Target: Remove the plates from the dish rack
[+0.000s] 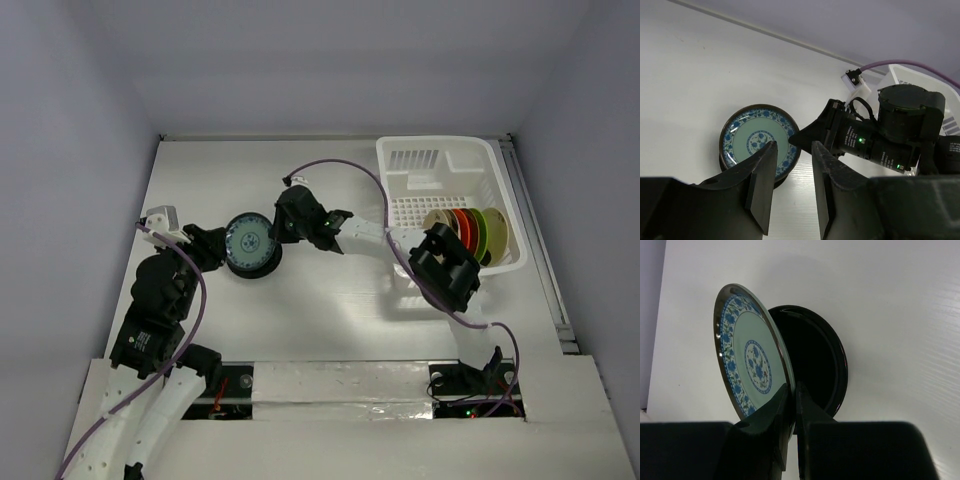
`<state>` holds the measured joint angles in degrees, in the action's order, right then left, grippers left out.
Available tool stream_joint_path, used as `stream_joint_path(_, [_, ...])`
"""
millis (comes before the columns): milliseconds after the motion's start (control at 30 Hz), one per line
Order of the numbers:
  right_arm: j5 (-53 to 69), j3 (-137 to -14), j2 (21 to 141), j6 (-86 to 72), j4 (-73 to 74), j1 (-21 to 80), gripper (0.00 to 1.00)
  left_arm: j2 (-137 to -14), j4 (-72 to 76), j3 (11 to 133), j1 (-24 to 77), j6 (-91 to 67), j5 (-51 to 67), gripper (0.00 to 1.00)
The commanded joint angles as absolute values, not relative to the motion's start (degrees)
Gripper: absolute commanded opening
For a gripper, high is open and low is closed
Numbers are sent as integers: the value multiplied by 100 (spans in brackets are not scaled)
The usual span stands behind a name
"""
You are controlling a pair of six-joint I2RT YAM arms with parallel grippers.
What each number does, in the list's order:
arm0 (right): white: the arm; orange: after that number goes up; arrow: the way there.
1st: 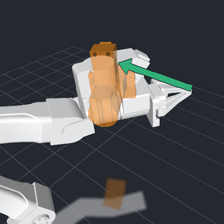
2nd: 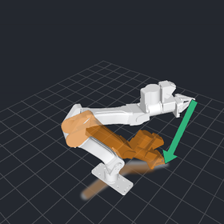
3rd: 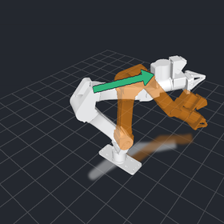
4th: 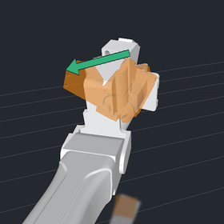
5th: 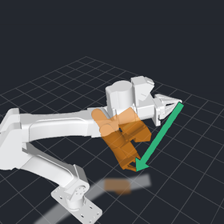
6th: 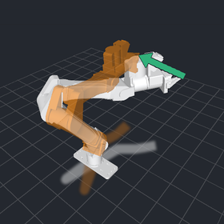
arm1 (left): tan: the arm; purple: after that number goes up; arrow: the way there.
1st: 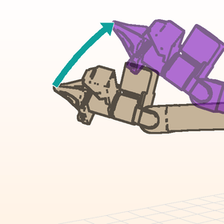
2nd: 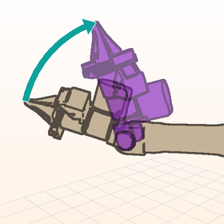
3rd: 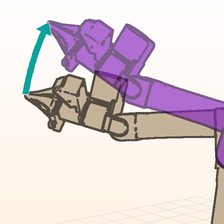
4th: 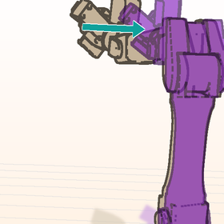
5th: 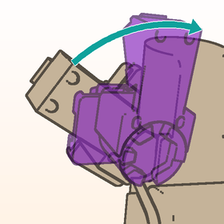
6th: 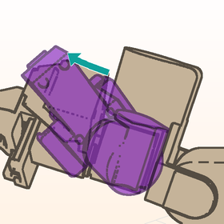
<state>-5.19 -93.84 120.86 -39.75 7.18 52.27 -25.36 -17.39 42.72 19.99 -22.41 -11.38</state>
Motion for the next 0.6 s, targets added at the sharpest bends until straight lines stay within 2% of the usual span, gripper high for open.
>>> stream_joint_path(0, [-281,-9247,12094,-4377,-78,5247,12,-2487,-1494,4228,1916,-2241,-1108,31])
stream_joint_path(67, [-246,-9228,12111,-4368,-62,5247,24,-2487,-1494,4219,1916,-2241,-1099,31])
stream_joint_path(167, [-246,-9264,12173,-4298,148,5247,34,-2513,-1494,4219,1916,-2241,-1099,31])
stream_joint_path(233, [-290,-9255,12129,-4237,237,5247,36,-2514,-1485,4219,1916,-2241,-1107,31])
stream_joint_path(333, [-439,-9263,11998,-4096,439,5247,46,-2514,-1494,4219,1916,-2241,-1107,31])
stream_joint_path(433, [-694,-9281,11813,-3842,886,5300,59,-2531,-1485,4219,1916,-2233,-1107,31])
stream_joint_path(467, [-773,-9281,11638,-3745,1001,5300,68,-2523,-1494,4219,1916,-2241,-1107,31])
stream_joint_path(567, [-1361,-9229,11313,-3429,1509,5300,69,-2522,-1494,4219,1916,-2233,-1107,31])
